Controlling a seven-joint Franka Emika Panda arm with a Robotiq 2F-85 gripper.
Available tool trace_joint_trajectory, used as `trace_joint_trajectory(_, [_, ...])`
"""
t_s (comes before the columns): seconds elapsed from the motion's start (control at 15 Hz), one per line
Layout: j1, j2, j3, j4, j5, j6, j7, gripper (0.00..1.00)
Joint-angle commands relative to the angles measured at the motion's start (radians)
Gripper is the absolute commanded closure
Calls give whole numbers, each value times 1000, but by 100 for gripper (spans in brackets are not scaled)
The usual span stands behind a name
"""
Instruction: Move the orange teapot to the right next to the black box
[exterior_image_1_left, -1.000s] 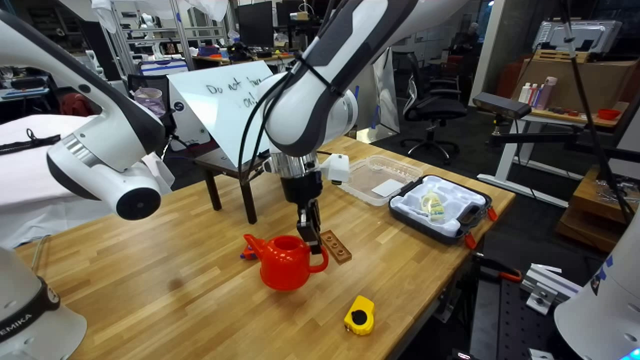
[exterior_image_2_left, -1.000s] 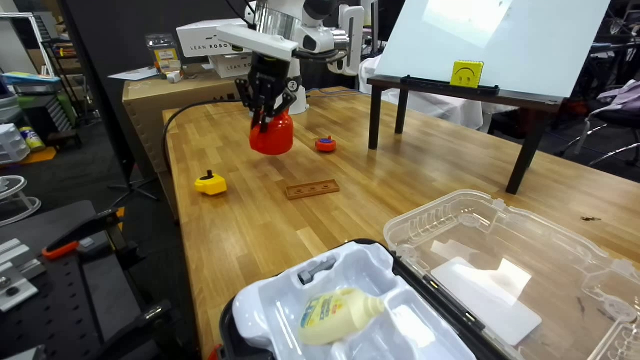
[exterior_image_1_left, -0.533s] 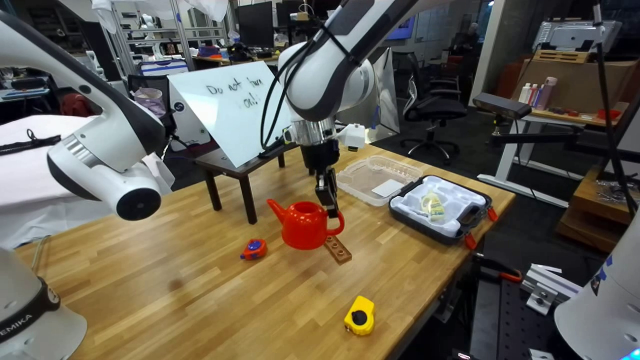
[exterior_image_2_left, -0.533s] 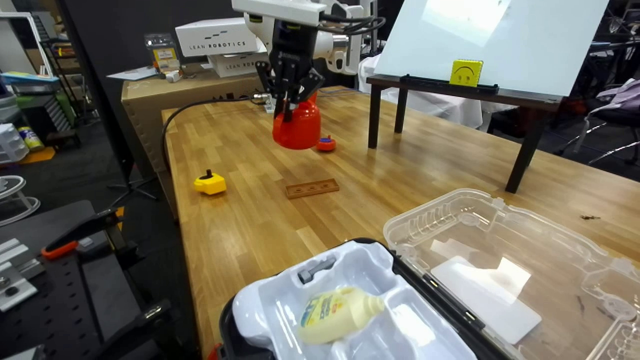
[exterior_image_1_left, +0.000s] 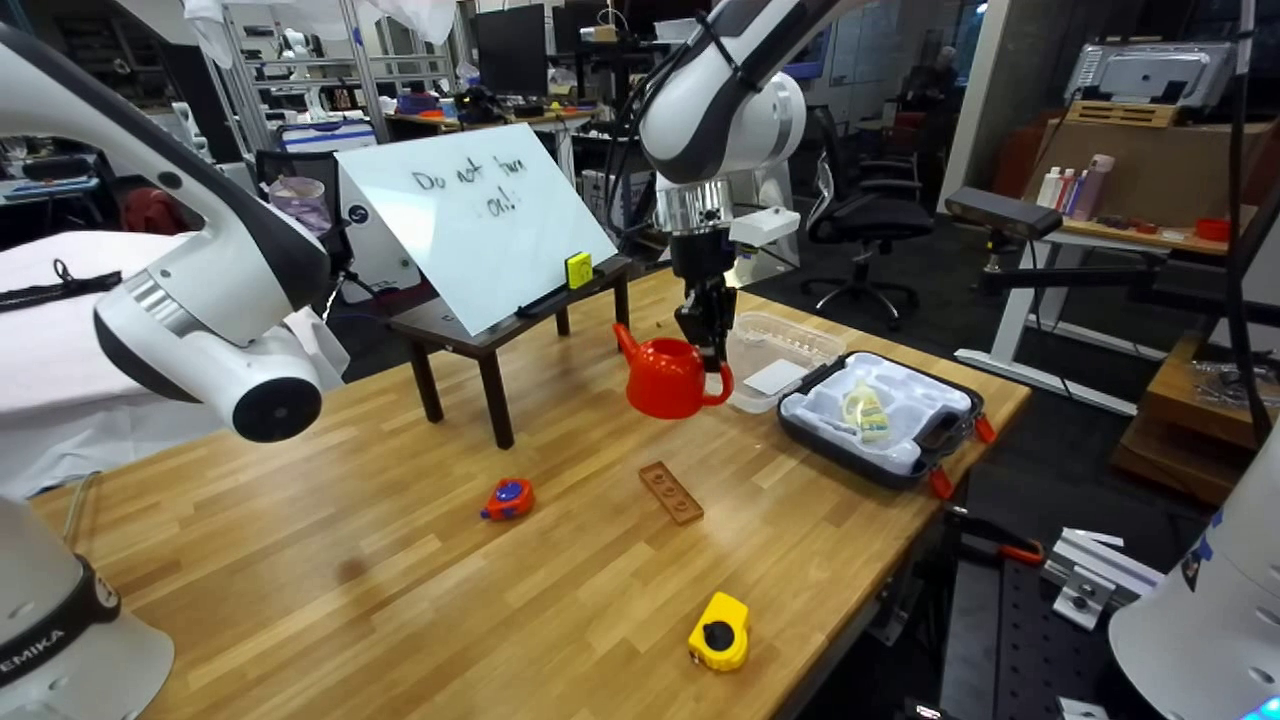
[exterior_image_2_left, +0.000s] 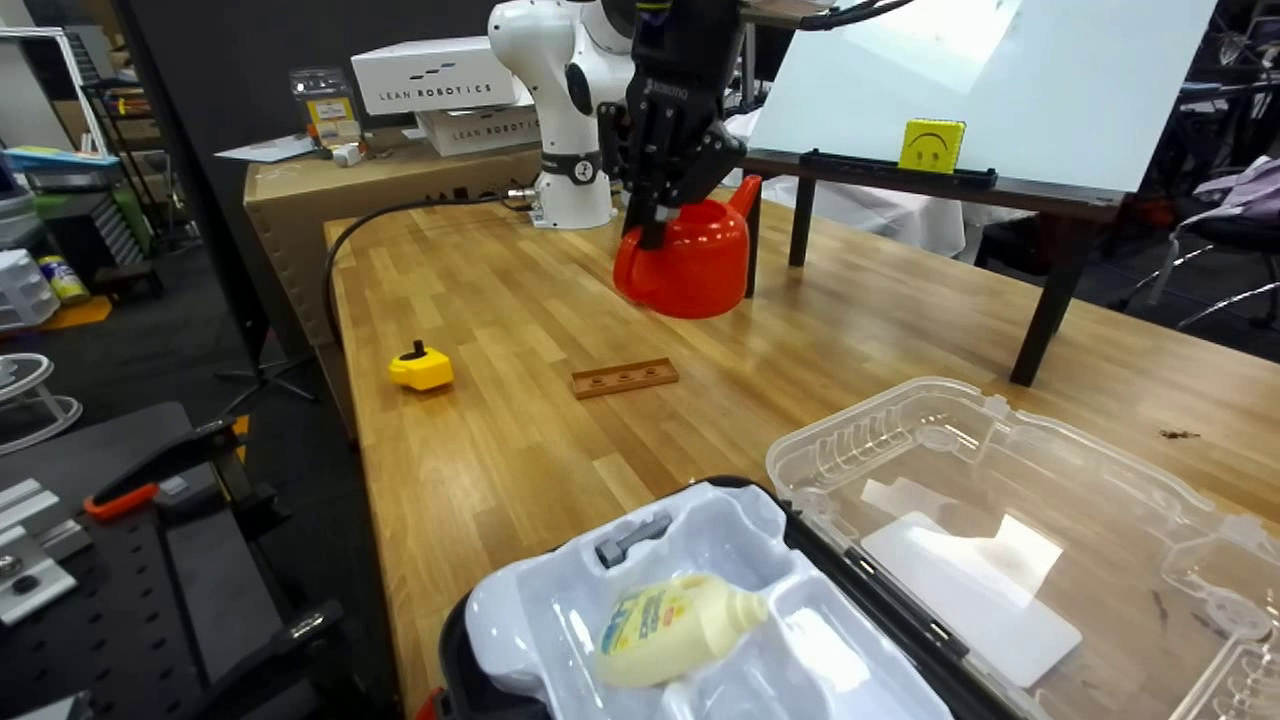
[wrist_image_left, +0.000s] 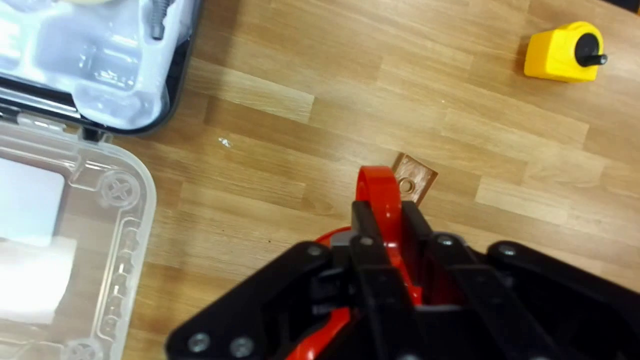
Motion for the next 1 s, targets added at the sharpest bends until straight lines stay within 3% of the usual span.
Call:
trace_joint_trajectory(0.0, [-9,-21,-20,-7,28,-20,115,96])
trace_joint_trajectory(0.53, [32,86,-45,14,-49,8,429,96])
trace_joint_trajectory(0.93, [53,200,-54,55,-100,-22,552,96])
